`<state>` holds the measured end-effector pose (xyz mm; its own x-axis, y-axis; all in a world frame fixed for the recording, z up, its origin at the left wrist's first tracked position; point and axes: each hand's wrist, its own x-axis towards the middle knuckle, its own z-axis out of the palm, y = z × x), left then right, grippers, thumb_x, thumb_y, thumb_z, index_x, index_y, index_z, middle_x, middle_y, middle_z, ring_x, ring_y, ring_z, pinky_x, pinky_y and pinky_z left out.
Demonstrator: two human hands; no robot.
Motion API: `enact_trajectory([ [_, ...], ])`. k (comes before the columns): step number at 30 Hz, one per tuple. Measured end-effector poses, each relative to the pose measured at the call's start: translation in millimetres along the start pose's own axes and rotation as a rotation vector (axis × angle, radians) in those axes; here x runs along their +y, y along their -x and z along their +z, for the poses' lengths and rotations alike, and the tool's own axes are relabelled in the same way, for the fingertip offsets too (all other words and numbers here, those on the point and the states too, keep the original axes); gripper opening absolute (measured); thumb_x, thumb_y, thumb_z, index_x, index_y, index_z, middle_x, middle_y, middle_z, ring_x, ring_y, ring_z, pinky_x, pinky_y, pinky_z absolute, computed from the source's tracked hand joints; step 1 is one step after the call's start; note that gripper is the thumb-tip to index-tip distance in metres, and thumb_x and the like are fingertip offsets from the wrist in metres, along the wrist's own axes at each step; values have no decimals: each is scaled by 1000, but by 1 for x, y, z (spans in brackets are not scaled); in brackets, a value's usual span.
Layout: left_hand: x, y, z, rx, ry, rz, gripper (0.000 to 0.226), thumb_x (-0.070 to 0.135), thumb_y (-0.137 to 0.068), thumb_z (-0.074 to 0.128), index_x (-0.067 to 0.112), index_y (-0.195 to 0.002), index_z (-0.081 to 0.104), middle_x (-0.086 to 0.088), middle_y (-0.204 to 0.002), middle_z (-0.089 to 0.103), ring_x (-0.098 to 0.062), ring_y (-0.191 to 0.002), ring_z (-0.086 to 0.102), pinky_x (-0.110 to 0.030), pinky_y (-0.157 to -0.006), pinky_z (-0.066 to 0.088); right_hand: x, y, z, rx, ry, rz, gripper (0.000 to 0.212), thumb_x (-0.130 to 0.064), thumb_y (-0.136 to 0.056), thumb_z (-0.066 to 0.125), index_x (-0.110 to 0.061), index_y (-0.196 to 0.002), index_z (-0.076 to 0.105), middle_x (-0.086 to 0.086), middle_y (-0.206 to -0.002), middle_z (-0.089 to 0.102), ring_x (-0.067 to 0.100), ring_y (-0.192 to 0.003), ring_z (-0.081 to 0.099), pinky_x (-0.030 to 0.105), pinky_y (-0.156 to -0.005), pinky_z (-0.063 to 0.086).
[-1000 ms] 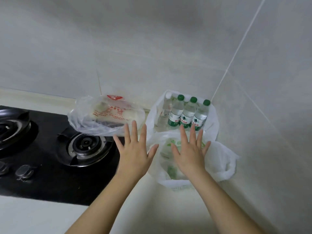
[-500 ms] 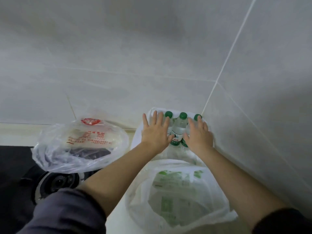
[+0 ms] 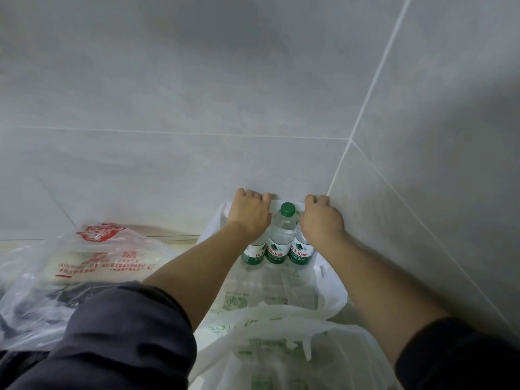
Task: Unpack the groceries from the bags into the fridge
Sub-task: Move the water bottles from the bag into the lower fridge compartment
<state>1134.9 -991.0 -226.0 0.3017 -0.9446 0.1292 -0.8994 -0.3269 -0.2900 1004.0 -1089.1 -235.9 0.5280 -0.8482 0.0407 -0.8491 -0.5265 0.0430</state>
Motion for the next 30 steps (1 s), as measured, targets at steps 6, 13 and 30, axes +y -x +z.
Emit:
enact_trajectory([
  [6, 8, -6, 7, 11, 13, -10, 32, 34, -102, 29, 12, -122, 41, -6, -110, 65, -24, -98, 61, -34, -75, 33, 3, -8, 6, 6, 177, 2, 47, -22, -99, 45, 4, -135, 28, 21, -129, 46, 30, -105, 63, 34, -78, 52],
  [13, 16, 13, 3, 34, -51, -13, 26, 34, -104, 27, 12, -112, 38, -5, -94, 63, -23, -77, 52, -36, -77, 33, -7, -2, 3, -77, 473, 28, 47, -22, -98, 44, 1, -135, 29, 18, -123, 55, 23, -100, 63, 26, -42, 28],
  [30, -12, 95, -90, 236, 379, -358, 28, 40, -98, 40, 13, -97, 34, -1, -71, 53, -26, -60, 45, -31, -53, 32, -9, 63, -57, 212, -263, 22, 33, -38, -93, 53, -9, -108, 54, 11, -98, 67, 32, -91, 64, 29, -61, 36],
])
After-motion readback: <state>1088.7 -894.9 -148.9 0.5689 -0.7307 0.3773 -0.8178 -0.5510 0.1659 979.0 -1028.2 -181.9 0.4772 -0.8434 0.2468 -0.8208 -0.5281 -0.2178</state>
